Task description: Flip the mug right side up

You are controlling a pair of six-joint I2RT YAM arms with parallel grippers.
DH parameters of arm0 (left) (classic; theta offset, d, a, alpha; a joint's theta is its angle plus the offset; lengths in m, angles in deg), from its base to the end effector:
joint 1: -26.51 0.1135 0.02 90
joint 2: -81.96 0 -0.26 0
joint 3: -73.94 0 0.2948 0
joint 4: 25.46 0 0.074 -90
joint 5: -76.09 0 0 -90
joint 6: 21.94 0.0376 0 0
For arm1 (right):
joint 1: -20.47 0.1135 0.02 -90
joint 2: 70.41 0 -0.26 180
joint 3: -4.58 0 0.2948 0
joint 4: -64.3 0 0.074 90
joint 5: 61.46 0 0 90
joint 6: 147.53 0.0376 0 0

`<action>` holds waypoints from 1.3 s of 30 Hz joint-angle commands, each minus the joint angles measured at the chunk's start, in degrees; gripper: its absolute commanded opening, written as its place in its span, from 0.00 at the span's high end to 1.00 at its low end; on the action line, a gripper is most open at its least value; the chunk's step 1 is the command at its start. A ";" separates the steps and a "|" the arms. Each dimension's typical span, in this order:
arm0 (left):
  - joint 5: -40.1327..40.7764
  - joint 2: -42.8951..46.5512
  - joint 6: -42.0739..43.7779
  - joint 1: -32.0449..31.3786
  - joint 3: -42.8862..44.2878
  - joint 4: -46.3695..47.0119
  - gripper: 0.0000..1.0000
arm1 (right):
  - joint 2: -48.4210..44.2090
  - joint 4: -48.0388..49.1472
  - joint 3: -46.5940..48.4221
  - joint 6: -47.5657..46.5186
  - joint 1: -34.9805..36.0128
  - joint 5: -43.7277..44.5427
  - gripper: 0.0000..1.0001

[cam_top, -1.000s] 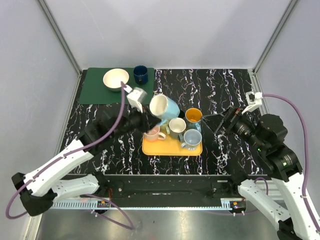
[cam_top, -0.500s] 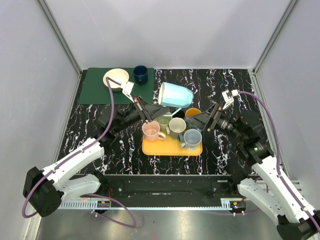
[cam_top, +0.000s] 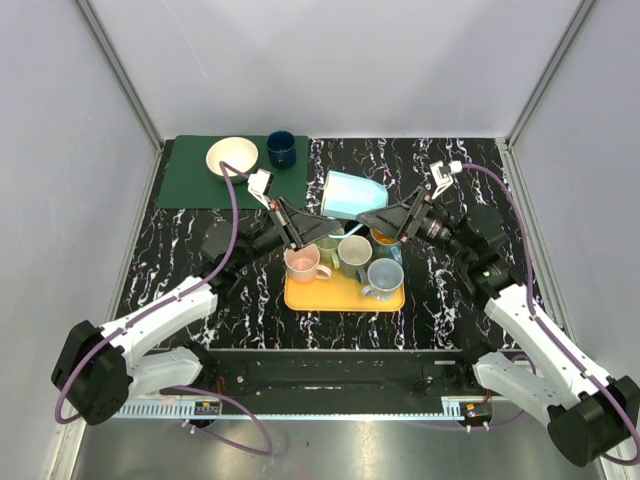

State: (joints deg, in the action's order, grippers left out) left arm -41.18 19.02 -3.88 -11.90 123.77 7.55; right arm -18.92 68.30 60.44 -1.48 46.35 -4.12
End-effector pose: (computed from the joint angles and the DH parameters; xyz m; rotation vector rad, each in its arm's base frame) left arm 0.2164 -0.1936 0.3147 0.0618 1.5334 -1.8982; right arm 0.2220 0.1303 0.3548 -0.1054 1.6508 1.5357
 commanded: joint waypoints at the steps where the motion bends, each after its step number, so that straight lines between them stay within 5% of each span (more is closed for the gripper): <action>1: -0.68 0.62 -2.50 -0.26 0.94 13.43 1.00 | 2.56 8.42 0.97 1.60 0.39 -2.14 0.27; 7: -0.60 -0.34 -2.94 -0.87 0.76 14.31 1.00 | 4.24 9.21 1.32 1.87 0.39 -2.49 0.38; 16: 0.11 -3.15 -2.06 -2.98 2.61 14.14 1.00 | 5.82 10.09 1.76 2.40 0.39 -3.46 0.40; 30: -0.15 -6.76 -1.36 -7.11 4.19 14.66 1.00 | 7.31 12.38 1.76 3.80 0.30 -2.23 0.57; 33: -0.50 -6.94 -1.45 -7.20 4.01 14.92 1.00 | 7.40 12.46 1.85 3.80 0.39 -2.49 0.75; 35: -0.68 -7.02 -1.71 -7.20 3.58 15.45 1.00 | 7.67 12.20 1.94 3.89 0.39 -2.67 0.96; 39: -1.56 -7.02 -2.24 -7.20 2.96 16.24 1.00 | 7.76 11.24 2.20 2.93 0.39 -3.54 1.00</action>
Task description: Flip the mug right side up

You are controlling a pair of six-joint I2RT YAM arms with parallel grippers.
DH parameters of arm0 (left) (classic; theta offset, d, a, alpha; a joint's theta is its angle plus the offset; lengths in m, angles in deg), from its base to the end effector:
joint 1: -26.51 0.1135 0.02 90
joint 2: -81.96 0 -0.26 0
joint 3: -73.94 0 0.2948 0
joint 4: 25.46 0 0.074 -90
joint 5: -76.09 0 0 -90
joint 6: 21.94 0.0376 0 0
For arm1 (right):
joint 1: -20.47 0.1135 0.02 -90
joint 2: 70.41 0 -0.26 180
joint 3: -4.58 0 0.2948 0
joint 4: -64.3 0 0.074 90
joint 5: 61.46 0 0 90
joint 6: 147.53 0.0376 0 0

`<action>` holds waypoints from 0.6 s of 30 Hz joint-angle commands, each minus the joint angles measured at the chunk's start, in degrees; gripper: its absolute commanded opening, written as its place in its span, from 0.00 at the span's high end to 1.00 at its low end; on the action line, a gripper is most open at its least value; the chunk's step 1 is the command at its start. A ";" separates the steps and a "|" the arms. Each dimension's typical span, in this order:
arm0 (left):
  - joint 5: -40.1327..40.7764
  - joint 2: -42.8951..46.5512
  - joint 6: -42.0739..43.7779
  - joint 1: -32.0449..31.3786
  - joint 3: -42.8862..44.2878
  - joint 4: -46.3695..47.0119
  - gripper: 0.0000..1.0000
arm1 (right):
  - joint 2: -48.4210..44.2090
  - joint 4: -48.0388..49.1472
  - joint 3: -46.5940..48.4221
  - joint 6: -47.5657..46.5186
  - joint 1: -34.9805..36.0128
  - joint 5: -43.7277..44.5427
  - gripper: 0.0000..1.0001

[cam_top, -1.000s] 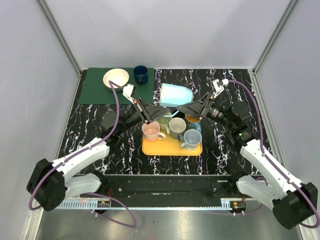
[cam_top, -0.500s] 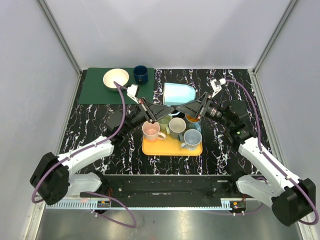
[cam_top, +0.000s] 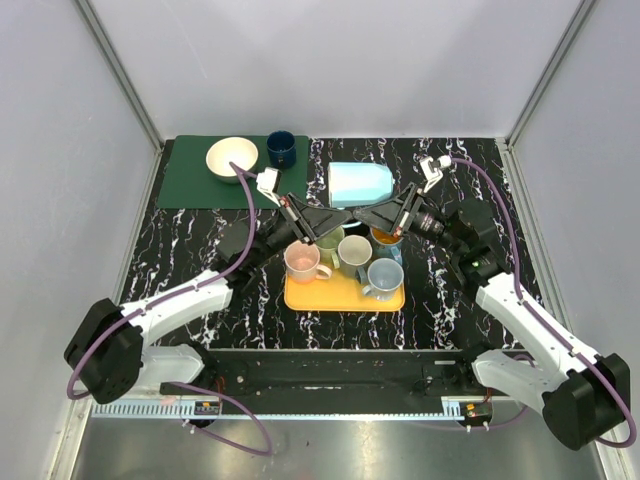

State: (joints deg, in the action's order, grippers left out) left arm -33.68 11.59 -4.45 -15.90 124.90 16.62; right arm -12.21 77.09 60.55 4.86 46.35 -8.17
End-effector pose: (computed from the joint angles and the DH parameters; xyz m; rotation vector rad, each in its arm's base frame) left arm 0.2215 -0.2196 0.3026 -0.0099 1.4546 -1.9131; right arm 0.2421 0.1424 0.3421 -0.1020 1.6616 1.6639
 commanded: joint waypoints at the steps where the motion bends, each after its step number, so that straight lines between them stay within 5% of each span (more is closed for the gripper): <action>1: -9.15 0.41 -1.67 -3.20 1.56 7.17 1.00 | 0.87 1.93 2.35 -4.46 0.39 0.24 1.00; 4: -10.72 -0.12 -2.37 -3.11 1.47 8.05 1.00 | -1.23 -2.72 3.41 -7.97 0.39 1.37 1.00; 9: -11.52 -0.56 -4.04 -1.62 0.33 10.42 0.48 | -3.26 -9.33 4.90 -11.24 0.48 2.96 1.00; 14: -11.43 0.49 -3.43 -0.57 -0.20 9.46 0.24 | -4.84 -10.29 4.81 -11.33 0.39 3.05 1.00; 16: -11.34 1.72 -2.55 0.13 -0.37 7.28 0.01 | -5.63 -11.08 5.25 -11.85 0.39 3.22 1.00; 18: -11.26 3.73 -1.50 1.01 -0.99 4.90 0.01 | -7.29 -15.20 7.26 -13.34 0.39 5.76 1.00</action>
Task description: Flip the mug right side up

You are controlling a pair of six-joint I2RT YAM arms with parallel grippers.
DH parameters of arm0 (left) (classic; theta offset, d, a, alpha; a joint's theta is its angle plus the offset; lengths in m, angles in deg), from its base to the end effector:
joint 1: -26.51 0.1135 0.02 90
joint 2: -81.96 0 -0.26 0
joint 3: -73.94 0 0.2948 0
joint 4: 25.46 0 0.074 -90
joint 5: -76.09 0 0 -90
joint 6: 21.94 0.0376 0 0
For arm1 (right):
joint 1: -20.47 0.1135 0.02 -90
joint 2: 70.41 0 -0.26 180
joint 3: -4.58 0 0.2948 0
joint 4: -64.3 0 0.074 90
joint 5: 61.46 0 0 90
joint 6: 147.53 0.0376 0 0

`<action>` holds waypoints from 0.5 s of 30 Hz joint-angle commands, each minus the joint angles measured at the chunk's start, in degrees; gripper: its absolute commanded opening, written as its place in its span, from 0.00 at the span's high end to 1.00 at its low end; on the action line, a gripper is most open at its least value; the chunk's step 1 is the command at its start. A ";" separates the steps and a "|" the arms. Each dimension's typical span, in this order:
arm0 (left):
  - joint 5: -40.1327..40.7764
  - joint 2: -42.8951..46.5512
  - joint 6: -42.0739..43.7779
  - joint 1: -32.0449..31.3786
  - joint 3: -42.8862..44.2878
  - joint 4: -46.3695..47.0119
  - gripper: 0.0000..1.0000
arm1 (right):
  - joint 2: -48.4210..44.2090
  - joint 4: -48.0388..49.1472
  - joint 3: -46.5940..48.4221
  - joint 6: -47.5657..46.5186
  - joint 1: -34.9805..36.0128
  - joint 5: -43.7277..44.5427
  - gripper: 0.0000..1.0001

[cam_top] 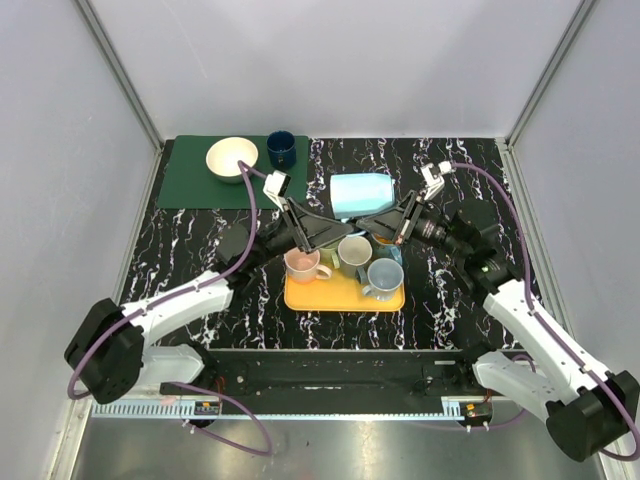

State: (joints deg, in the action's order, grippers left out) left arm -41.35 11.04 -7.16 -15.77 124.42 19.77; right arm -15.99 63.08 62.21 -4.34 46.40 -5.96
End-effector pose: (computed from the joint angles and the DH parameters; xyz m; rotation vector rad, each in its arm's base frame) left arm 0.2168 -0.2205 0.3013 0.1138 1.4717 -2.0178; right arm 0.2317 0.1363 0.3451 -0.1290 1.7596 1.5097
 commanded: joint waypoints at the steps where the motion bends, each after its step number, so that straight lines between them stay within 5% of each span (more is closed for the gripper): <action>1: -3.24 5.25 1.83 1.93 -0.86 -2.09 0.01 | -3.96 -2.95 6.66 -6.58 0.35 4.78 1.00; 10: 0.46 15.45 9.56 6.33 -3.85 -20.21 0.01 | -3.09 -15.34 18.26 -13.28 0.26 14.10 1.00; 13: 3.00 18.08 13.68 6.51 -2.11 -32.37 0.01 | 0.77 -29.56 26.51 -20.66 0.26 29.53 1.00; 15: 8.61 21.07 19.20 6.51 -0.60 -41.28 0.01 | 6.72 -38.80 32.38 -26.87 0.17 47.54 1.00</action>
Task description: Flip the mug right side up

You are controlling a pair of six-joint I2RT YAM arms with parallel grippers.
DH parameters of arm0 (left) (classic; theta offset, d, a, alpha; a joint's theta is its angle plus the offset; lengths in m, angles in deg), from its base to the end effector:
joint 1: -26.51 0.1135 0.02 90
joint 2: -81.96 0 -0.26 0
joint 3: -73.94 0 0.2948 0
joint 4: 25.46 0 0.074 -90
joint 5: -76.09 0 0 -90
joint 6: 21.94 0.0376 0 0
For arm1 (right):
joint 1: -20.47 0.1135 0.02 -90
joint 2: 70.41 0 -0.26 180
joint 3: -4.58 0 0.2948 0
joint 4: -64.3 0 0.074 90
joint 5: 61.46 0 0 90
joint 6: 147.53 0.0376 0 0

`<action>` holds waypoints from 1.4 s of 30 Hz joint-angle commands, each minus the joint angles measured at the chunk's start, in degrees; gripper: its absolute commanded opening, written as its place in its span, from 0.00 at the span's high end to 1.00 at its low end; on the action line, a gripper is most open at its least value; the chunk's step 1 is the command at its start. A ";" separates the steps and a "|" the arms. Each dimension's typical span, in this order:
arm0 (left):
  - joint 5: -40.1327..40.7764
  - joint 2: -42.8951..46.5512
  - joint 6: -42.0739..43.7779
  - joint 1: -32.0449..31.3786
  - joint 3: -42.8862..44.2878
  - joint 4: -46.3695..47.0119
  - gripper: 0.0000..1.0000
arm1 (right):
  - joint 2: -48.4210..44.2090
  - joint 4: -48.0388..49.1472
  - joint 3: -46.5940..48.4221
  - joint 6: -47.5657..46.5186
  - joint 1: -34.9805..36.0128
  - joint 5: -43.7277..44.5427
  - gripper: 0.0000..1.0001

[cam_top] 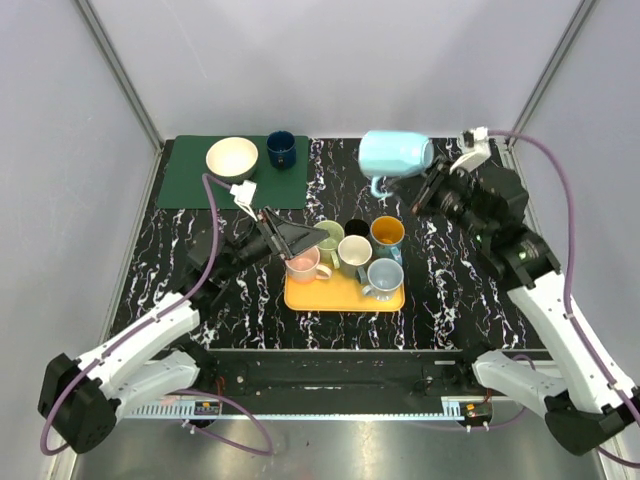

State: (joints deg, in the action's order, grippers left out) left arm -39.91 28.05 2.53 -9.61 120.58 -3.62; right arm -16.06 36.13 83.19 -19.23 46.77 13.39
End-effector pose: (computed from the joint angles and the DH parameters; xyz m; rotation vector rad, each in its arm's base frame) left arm 0.2032 -0.1687 0.3134 0.0532 1.5874 -1.7476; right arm 0.2173 0.1184 0.4384 -0.0330 1.7496 1.0619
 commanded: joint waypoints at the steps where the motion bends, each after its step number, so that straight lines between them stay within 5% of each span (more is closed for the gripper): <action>1: 9.02 5.03 11.20 0.35 4.73 -25.33 0.01 | 9.26 -14.22 13.01 -13.24 -0.64 38.09 1.00; 4: 16.32 8.55 15.78 0.35 6.93 -36.61 0.01 | 18.75 -18.89 18.54 -15.19 -5.72 45.30 1.00; 10: 24.59 13.30 21.59 0.35 9.66 -47.54 0.01 | 35.10 -20.31 29.35 -16.33 -18.37 45.31 1.00; 23: 25.65 12.87 25.19 0.35 7.03 -49.23 0.01 | 65.51 -23.21 46.23 -13.70 -30.61 39.59 1.00; 31: 25.30 10.50 25.46 0.35 4.49 -46.95 0.01 | 75.55 -25.85 53.63 -13.78 -31.58 37.57 1.00; 42: 23.10 6.19 25.20 0.35 4.04 -44.75 0.01 | 75.56 -21.63 43.97 -13.70 -31.49 37.31 1.00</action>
State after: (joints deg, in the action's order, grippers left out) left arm -15.45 35.06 27.33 -9.54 124.42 -52.64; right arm 62.34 10.44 130.99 -33.44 15.21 49.91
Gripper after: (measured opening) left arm 0.988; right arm 0.216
